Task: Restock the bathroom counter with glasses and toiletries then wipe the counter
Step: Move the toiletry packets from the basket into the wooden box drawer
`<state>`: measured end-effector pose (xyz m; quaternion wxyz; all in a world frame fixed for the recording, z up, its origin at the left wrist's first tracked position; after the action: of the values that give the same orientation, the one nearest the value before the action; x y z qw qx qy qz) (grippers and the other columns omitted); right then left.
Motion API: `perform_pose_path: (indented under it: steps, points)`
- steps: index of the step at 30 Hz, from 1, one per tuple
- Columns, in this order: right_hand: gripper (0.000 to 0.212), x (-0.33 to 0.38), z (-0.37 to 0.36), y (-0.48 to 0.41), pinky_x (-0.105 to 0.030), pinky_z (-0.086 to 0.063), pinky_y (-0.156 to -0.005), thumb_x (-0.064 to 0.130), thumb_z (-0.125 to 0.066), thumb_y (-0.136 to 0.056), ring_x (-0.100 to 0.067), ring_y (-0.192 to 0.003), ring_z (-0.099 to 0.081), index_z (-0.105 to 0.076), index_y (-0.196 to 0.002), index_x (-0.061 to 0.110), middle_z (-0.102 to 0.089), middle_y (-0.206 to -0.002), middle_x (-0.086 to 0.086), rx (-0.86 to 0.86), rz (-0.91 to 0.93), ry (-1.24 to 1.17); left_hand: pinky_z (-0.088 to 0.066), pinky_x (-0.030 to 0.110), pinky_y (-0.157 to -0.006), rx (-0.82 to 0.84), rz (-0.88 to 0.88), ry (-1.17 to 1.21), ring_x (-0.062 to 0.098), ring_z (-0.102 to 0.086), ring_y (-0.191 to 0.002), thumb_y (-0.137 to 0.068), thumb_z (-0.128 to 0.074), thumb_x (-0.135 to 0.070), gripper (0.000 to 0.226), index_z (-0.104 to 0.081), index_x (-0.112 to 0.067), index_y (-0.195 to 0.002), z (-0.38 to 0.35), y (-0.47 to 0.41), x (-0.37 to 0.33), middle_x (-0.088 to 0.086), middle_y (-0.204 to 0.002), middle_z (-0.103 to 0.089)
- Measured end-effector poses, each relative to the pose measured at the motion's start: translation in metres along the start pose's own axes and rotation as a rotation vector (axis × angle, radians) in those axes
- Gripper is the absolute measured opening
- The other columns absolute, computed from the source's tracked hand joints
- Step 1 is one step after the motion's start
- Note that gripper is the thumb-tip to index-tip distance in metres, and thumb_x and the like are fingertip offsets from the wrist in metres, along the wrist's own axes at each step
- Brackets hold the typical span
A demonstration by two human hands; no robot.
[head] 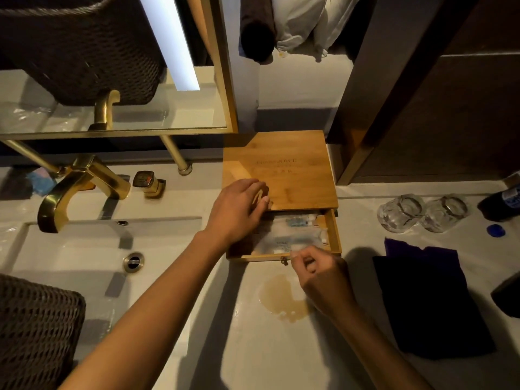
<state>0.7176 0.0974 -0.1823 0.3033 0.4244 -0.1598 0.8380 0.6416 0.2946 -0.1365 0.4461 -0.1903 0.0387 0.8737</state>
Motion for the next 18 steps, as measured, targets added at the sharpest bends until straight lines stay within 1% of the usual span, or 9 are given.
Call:
perform_pose_path:
  steps: [1,2,4,6,8,10,13,16,18]
  points:
    - [0.028,-0.015,-0.012,0.003,-0.023,-0.049,-0.047,0.041,-0.06,-0.092,-0.01,-0.055,-0.06,-0.063,-0.071,0.023,-0.06,-0.055,0.006,0.073,-0.125,-0.008,-0.04,0.043,-0.113,0.047,0.004,-0.058,0.025,-0.047,-0.137,-0.1,-0.043,-0.049,0.05,-0.05,-0.023,-0.142,-0.008,-0.009,0.007,0.005,-0.149,-0.052]
    - [0.03,-0.026,-0.023,0.006,-0.03,-0.054,-0.051,0.045,-0.061,-0.091,-0.01,-0.056,-0.063,-0.066,-0.073,0.023,-0.065,-0.057,0.006,0.141,-0.214,-0.015,-0.034,0.046,-0.117,0.084,0.004,-0.122,0.028,-0.039,-0.143,-0.101,-0.04,-0.05,0.052,-0.044,-0.024,-0.146,-0.016,-0.017,0.014,0.007,-0.155,-0.044]
    - [0.034,-0.039,-0.041,0.011,-0.035,-0.056,-0.058,0.05,-0.061,-0.09,-0.013,-0.06,-0.067,-0.07,-0.076,0.021,-0.07,-0.063,0.004,0.222,-0.319,-0.094,-0.023,0.049,-0.122,0.135,0.016,-0.196,0.031,-0.024,-0.151,-0.101,-0.03,-0.056,0.059,-0.033,-0.027,-0.153,-0.029,-0.032,0.025,0.009,-0.164,-0.029]
    - [0.032,-0.042,-0.056,0.014,-0.032,-0.052,-0.054,0.052,-0.06,-0.089,-0.014,-0.06,-0.068,-0.071,-0.079,0.024,-0.071,-0.067,0.004,0.268,-0.389,-0.223,-0.011,0.05,-0.125,0.16,0.04,-0.204,0.031,-0.01,-0.156,-0.1,-0.016,-0.062,0.065,-0.019,-0.032,-0.158,-0.039,-0.044,0.033,0.009,-0.169,-0.014]
    - [0.023,-0.047,-0.069,0.017,-0.026,-0.052,-0.052,0.05,-0.06,-0.09,-0.012,-0.066,-0.072,-0.071,-0.08,0.032,-0.074,-0.076,0.008,0.313,-0.478,-0.324,-0.002,0.05,-0.126,0.151,0.047,-0.218,0.028,0.0,-0.157,-0.098,-0.006,-0.066,0.067,-0.008,-0.039,-0.159,-0.045,-0.051,0.038,0.005,-0.171,-0.004]
    - [0.014,-0.05,-0.076,0.02,-0.022,-0.054,-0.054,0.046,-0.061,-0.092,-0.008,-0.074,-0.074,-0.07,-0.088,0.035,-0.076,-0.085,0.011,0.327,-0.528,-0.396,0.001,0.05,-0.127,0.117,0.046,-0.234,0.026,0.002,-0.157,-0.097,-0.003,-0.069,0.067,-0.003,-0.042,-0.158,-0.045,-0.054,0.04,0.003,-0.171,-0.002]
    - [0.014,-0.051,-0.075,0.019,-0.022,-0.056,-0.055,0.039,-0.061,-0.095,-0.009,-0.077,-0.074,-0.069,-0.102,0.031,-0.077,-0.088,0.01,0.274,-0.543,-0.426,0.005,0.049,-0.126,0.083,0.05,-0.227,0.025,0.004,-0.157,-0.097,-0.004,-0.07,0.065,-0.001,-0.046,-0.158,-0.045,-0.055,0.042,0.001,-0.171,0.0]
    - [0.011,-0.051,-0.077,0.022,-0.026,-0.058,-0.056,0.033,-0.061,-0.095,-0.013,-0.076,-0.075,-0.071,-0.098,0.027,-0.077,-0.085,0.009,0.229,-0.585,-0.486,0.006,0.051,-0.126,0.053,0.082,-0.218,0.026,0.006,-0.157,-0.097,-0.006,-0.069,0.065,-0.002,-0.046,-0.158,-0.044,-0.055,0.045,0.002,-0.171,0.002]
    - [0.015,-0.052,-0.078,0.023,-0.025,-0.056,-0.057,0.03,-0.06,-0.096,-0.015,-0.075,-0.075,-0.072,-0.094,0.022,-0.078,-0.083,0.006,0.217,-0.608,-0.506,0.005,0.052,-0.126,0.052,0.086,-0.208,0.026,0.007,-0.157,-0.097,-0.006,-0.069,0.065,-0.001,-0.046,-0.158,-0.044,-0.056,0.045,0.002,-0.171,0.003]
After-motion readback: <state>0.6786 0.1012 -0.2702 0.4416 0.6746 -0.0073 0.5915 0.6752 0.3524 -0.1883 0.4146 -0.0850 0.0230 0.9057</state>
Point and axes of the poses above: each hand's wrist, its own y-axis away from the middle knuckle, its own z-axis out of the back of the hand, x = y × z, the point moved 10 cm from there along -y, towards the middle knuckle
